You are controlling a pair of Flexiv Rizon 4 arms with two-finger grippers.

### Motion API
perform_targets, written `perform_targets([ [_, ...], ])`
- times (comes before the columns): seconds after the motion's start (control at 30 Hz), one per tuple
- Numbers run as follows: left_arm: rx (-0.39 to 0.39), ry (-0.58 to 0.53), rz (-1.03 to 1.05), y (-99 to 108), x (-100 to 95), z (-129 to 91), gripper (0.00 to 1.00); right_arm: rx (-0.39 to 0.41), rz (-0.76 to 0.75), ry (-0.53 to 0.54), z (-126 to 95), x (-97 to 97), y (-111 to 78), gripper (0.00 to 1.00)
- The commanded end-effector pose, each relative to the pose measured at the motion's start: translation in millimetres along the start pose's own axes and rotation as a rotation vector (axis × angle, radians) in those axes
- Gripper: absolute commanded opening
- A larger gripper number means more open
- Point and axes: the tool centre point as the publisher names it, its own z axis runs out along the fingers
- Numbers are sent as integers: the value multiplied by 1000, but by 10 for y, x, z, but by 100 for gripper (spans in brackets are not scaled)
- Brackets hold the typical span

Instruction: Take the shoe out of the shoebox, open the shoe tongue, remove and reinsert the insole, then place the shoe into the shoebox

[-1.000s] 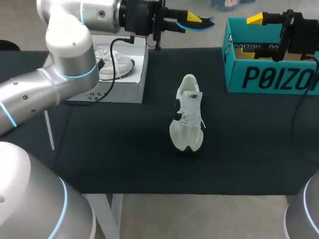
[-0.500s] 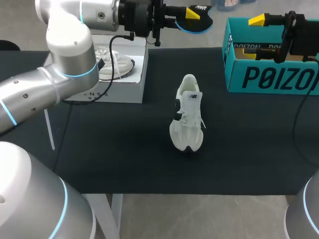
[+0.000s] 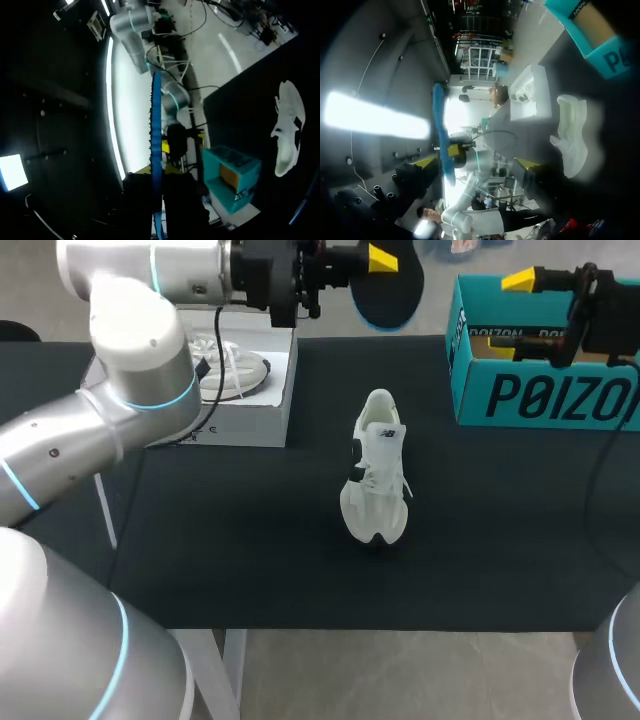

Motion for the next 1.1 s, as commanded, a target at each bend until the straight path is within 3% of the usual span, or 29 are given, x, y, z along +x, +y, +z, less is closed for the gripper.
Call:
perform_targets([
  [0.03,-28,-25,-34,30,158,48,0,6,-1,21,62,107,-27,100],
  [0.27,-11,-15,-60,21,310,251,0,47,-58,-9,177,287,-93,100],
  [0.57,-9,-32,-47,42,338,526,0,78,-97,-59,312,279,-156,100],
  [0.6,-5,-34,-49,39,339,561,0,83,-97,-62,324,266,-163,89],
  [0.67,2,-44,-56,29,348,621,0,85,-96,-62,342,245,-164,83],
  [0.73,9,-47,-65,18,364,676,0,92,-94,-61,370,222,-166,60],
  [0.8,11,-46,-68,5,373,725,0,97,-93,-62,390,201,-161,47],
  [1.03,27,-46,-77,-21,365,829,0,114,-86,-62,445,160,-148,42],
  [1.1,32,-45,-75,-36,357,843,0,118,-85,-61,453,154,-147,36],
])
